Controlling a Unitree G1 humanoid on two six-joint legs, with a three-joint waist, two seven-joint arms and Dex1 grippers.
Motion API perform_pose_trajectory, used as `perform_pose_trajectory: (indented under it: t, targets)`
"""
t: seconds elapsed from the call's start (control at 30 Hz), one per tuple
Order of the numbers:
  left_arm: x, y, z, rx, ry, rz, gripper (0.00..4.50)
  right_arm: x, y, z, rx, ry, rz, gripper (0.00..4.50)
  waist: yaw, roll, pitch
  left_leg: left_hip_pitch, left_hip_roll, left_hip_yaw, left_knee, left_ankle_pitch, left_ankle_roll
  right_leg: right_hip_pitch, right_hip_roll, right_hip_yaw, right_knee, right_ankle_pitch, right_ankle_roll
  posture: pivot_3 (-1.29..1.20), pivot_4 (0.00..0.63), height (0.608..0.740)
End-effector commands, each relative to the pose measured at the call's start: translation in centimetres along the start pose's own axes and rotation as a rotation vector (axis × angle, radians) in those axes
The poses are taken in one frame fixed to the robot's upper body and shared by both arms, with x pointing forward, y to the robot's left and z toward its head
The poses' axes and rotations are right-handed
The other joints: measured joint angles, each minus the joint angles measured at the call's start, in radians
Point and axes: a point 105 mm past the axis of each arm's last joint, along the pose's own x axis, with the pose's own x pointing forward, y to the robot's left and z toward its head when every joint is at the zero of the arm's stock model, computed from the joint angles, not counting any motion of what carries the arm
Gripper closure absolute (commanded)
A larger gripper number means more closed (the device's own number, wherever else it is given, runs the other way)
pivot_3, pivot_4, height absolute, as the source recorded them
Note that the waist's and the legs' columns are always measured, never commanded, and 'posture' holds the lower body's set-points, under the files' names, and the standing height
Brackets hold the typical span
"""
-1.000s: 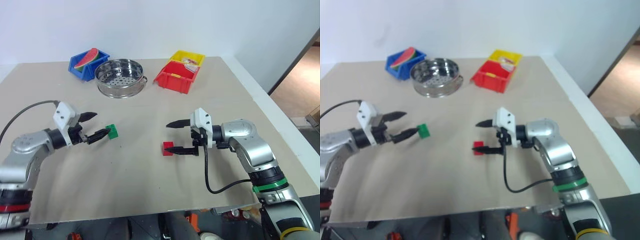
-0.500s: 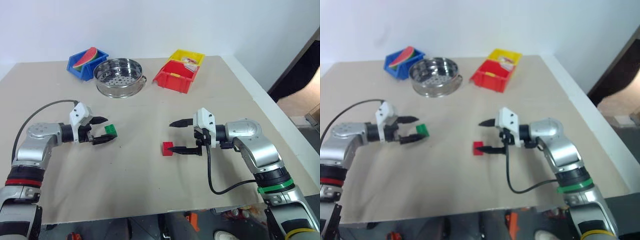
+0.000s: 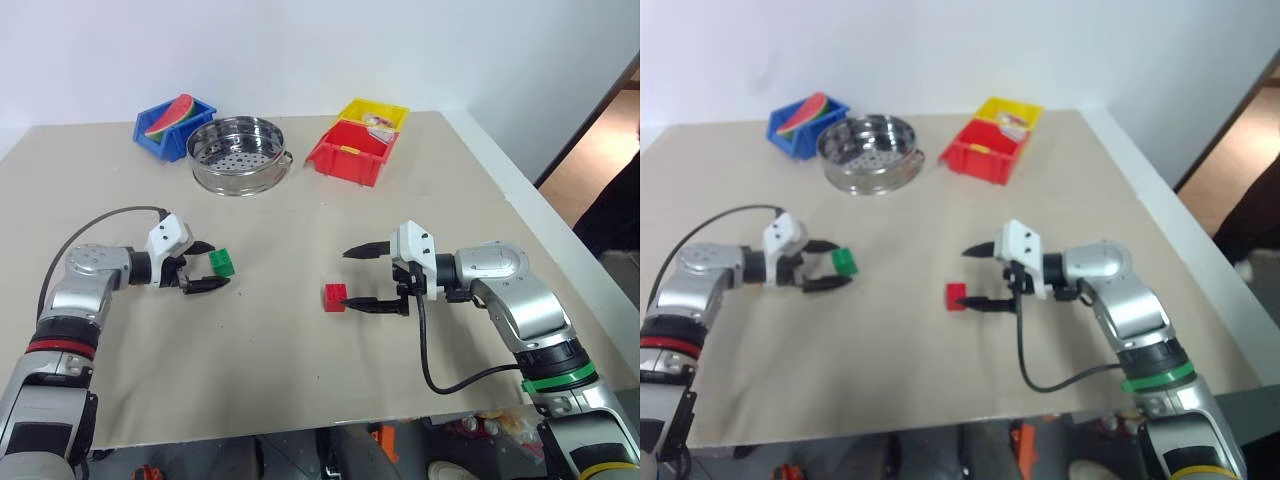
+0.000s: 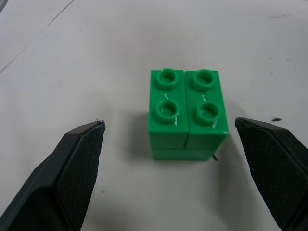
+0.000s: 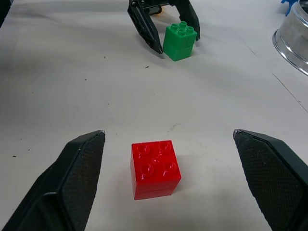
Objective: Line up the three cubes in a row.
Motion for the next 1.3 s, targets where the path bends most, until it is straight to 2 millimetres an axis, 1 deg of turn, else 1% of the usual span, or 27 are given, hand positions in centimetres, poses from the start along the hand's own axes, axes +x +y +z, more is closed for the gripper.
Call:
perform_pose_trajectory:
  t: [0.03, 0.2, 0.27, 0.3, 0.37, 0.5, 0.53, 0.73, 0.8, 0.9, 0.97, 1.1, 1.17, 1.3]
  targets:
    - [0.0, 0.2, 0.6, 0.026, -0.007, -0.004, 0.0, -0.7, -0.3, 1.4, -0.05, -0.038, -0.028, 0.07, 0.0, 0.0, 0.0, 0.0, 0.0, 0.0, 0.0, 0.0, 0.0, 0.0, 0.0, 0.0, 0.0, 0.0, 0.0, 0.0, 0.15, 0.74]
    - [0.4, 0.3, 0.1, -0.021, -0.002, 0.0, 0.0, -0.7, -0.3, 1.4, -0.049, -0.039, -0.029, 0.07, 0.0, 0.0, 0.0, 0.0, 0.0, 0.0, 0.0, 0.0, 0.0, 0.0, 0.0, 0.0, 0.0, 0.0, 0.0, 0.0, 0.15, 0.74]
    - [0.5, 0.4, 0.0, -0.025, 0.006, 0.004, 0.52, -0.8, -0.3, 1.4, -0.048, -0.041, -0.031, 0.0, 0.0, 0.0, 0.0, 0.0, 0.0, 0.0, 0.0, 0.0, 0.0, 0.0, 0.0, 0.0, 0.0, 0.0, 0.0, 0.0, 0.15, 0.74]
    - [0.6, 0.4, -0.1, -0.024, 0.009, 0.004, 0.71, -0.8, -0.3, 1.4, -0.048, -0.042, -0.032, 0.0, 0.0, 0.0, 0.0, 0.0, 0.0, 0.0, 0.0, 0.0, 0.0, 0.0, 0.0, 0.0, 0.0, 0.0, 0.0, 0.0, 0.15, 0.74]
    - [0.7, 0.5, -0.1, -0.023, 0.011, 0.007, 1.44, -0.8, -0.3, 1.5, -0.047, -0.047, -0.035, 0.0, 0.0, 0.0, 0.0, 0.0, 0.0, 0.0, 0.0, 0.0, 0.0, 0.0, 0.0, 0.0, 0.0, 0.0, 0.0, 0.0, 0.15, 0.74]
    - [1.2, 0.5, -0.1, -0.018, 0.019, 0.005, 2.75, -0.8, -0.4, 1.6, -0.041, -0.06, -0.041, 0.0, 0.0, 0.0, 0.0, 0.0, 0.0, 0.0, 0.0, 0.0, 0.0, 0.0, 0.0, 0.0, 0.0, 0.0, 0.0, 0.0, 0.15, 0.74]
    - [1.3, 0.5, -0.1, -0.013, 0.022, 0.004, 3.17, -0.8, -0.4, 1.7, -0.042, -0.06, -0.042, 0.0, 0.0, 0.0, 0.0, 0.0, -0.001, 0.0, 0.0, 0.0, 0.0, 0.0, -0.001, 0.0, 0.0, 0.0, 0.0, 0.0, 0.15, 0.74]
    - [1.5, 0.2, 0.3, 0.031, 0.015, -0.013, 3.18, -0.9, -0.5, 1.7, -0.046, -0.054, -0.046, 0.0, 0.001, 0.0, 0.0, 0.0, -0.001, 0.0, 0.001, 0.0, 0.0, 0.001, -0.001, 0.0, 0.0, 0.0, 0.001, 0.0, 0.15, 0.74]
    - [1.6, -0.2, 0.6, 0.068, 0.015, -0.031, 3.18, -0.9, -0.5, 1.7, -0.046, -0.052, -0.047, 0.0, 0.001, 0.0, 0.0, 0.0, -0.001, 0.0, 0.001, 0.0, 0.0, 0.001, -0.001, 0.0, 0.0, 0.0, 0.001, 0.0, 0.15, 0.74]
    - [1.6, -1.3, 1.6, 0.12, -0.018, -0.075, 3.18, -0.9, -0.6, 1.7, -0.047, -0.05, -0.049, 0.0, 0.001, 0.0, 0.0, 0.0, -0.001, 0.0, 0.001, 0.0, 0.0, 0.0, -0.001, 0.0, 0.0, 0.0, 0.001, 0.0, 0.15, 0.74]
    - [1.8, -2.7, 2.9, 0.182, -0.055, -0.138, 3.18, -1.0, -0.6, 1.7, -0.047, -0.051, -0.049, 0.0, 0.001, 0.0, 0.0, -0.001, -0.001, 0.0, 0.001, 0.0, 0.0, 0.0, -0.001, 0.0, 0.0, 0.0, 0.001, 0.0, 0.15, 0.74]
    - [2.3, -6.0, 4.6, 0.234, -0.091, -0.25, 3.18, -1.0, -0.6, 1.8, -0.03, -0.061, -0.044, 0.0, 0.0, 0.0, 0.0, 0.0, -0.001, 0.0, 0.001, 0.0, 0.0, 0.0, -0.002, 0.001, 0.0, 0.0, 0.001, 0.0, 0.15, 0.74]
    - [2.7, -7.7, 5.1, 0.258, -0.094, -0.305, 3.18, -1.0, -0.5, 1.9, -0.012, -0.069, -0.034, 0.0, 0.0, 0.0, 0.0, 0.0, -0.001, 0.0, 0.001, 0.0, 0.0, 0.0, -0.001, 0.0, 0.0, 0.0, 0.001, 0.0, 0.15, 0.74]
    - [3.2, -10.0, 5.4, 0.252, -0.089, -0.37, 3.18, -1.0, -0.4, 2.0, 0.01, -0.075, -0.02, 0.0, -0.001, 0.0, 0.0, 0.001, -0.001, 0.0, 0.001, 0.0, 0.0, 0.001, -0.001, 0.001, 0.001, 0.0, 0.001, 0.0, 0.15, 0.74]
